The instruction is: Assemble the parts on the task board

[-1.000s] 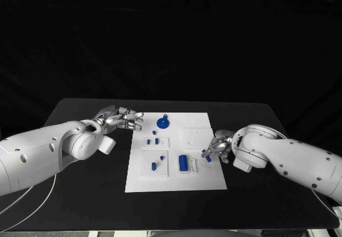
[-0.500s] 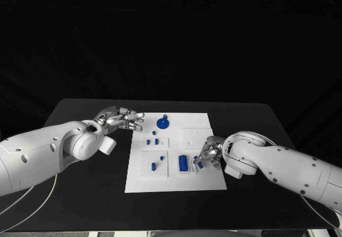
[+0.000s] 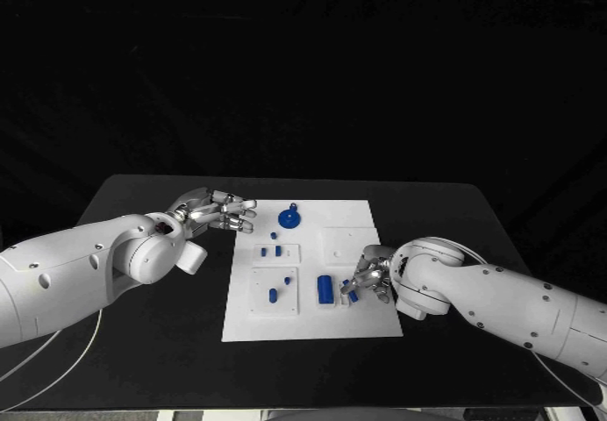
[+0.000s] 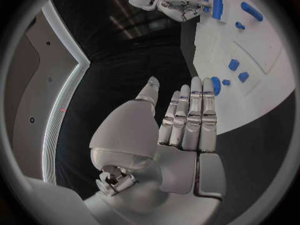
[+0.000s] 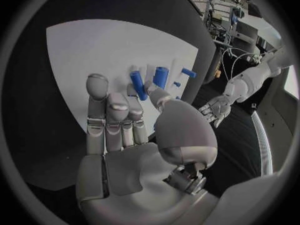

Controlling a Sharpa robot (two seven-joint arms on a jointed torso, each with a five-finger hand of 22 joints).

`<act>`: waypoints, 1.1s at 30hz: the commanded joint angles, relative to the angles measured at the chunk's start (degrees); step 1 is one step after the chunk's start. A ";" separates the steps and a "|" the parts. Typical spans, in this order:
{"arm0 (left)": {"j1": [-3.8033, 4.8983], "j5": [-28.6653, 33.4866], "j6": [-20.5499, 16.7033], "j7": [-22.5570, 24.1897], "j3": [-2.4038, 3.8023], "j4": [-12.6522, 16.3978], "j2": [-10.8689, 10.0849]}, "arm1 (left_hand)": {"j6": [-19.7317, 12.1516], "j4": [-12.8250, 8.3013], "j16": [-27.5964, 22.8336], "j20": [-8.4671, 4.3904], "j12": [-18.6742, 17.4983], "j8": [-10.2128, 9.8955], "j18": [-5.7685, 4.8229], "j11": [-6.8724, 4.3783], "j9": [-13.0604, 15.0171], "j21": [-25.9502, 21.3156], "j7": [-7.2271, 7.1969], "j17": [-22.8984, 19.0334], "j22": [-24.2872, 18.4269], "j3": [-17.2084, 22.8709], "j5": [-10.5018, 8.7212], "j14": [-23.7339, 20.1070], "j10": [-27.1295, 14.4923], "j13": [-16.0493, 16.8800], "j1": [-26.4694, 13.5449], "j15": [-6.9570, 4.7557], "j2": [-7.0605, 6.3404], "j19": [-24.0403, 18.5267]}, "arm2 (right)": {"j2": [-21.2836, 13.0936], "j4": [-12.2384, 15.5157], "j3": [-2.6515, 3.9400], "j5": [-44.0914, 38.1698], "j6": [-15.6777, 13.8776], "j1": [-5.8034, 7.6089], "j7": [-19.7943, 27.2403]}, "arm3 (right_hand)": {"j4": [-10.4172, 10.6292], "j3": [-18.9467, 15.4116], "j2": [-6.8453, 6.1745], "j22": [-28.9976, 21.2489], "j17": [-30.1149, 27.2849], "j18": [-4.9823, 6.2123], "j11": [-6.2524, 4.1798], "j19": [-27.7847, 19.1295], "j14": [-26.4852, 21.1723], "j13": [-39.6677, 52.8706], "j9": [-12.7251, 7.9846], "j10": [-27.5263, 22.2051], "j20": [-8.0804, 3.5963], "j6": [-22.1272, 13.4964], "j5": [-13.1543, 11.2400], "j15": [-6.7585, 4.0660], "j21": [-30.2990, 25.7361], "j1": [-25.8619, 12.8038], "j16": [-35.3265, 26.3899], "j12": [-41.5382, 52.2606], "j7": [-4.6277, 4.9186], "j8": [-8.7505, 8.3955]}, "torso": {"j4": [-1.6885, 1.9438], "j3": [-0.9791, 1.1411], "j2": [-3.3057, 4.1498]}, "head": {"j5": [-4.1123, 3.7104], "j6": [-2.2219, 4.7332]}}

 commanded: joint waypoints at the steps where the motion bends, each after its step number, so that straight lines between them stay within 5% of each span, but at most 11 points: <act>1: -0.07 -0.10 0.95 0.13 0.04 0.14 0.00 | -0.49 0.35 -0.20 -0.01 0.40 0.29 -0.70 -0.04 0.02 0.36 -0.08 0.09 -0.06 -0.08 -0.07 -0.27 -0.36 0.04 -0.26 -0.04 0.21 -0.27 | 0.22 -0.24 -0.22 -2.08 0.00 -0.06 -0.10 | 0.63 -0.12 -0.04 -0.07 -0.02 -0.50 -0.32 2.52 0.13 0.09 -0.08 -0.06 0.13 0.33 -0.49 -0.36 -0.04 -0.55 0.38 0.08 -0.13 0.30 | 0.05 0.07 0.05 | 0.16 -0.09; 33: -0.07 -0.41 1.19 -0.30 0.02 0.14 0.03 | -0.52 0.60 -0.23 0.01 0.41 0.30 -0.70 -0.02 0.02 0.39 -0.06 0.08 -0.14 -0.17 -0.09 -0.30 -0.40 0.05 -0.37 -0.02 0.17 -0.31 | 1.36 -0.84 -0.98 -2.06 0.70 -0.07 0.44 | 4.17 -1.57 -0.81 -0.32 -0.12 -0.50 -0.31 2.49 0.10 0.12 -0.70 -0.02 0.09 0.53 -2.47 -0.39 -0.18 -1.38 0.30 -0.01 -0.10 0.31 | -0.01 -0.04 0.00 | 0.53 -0.08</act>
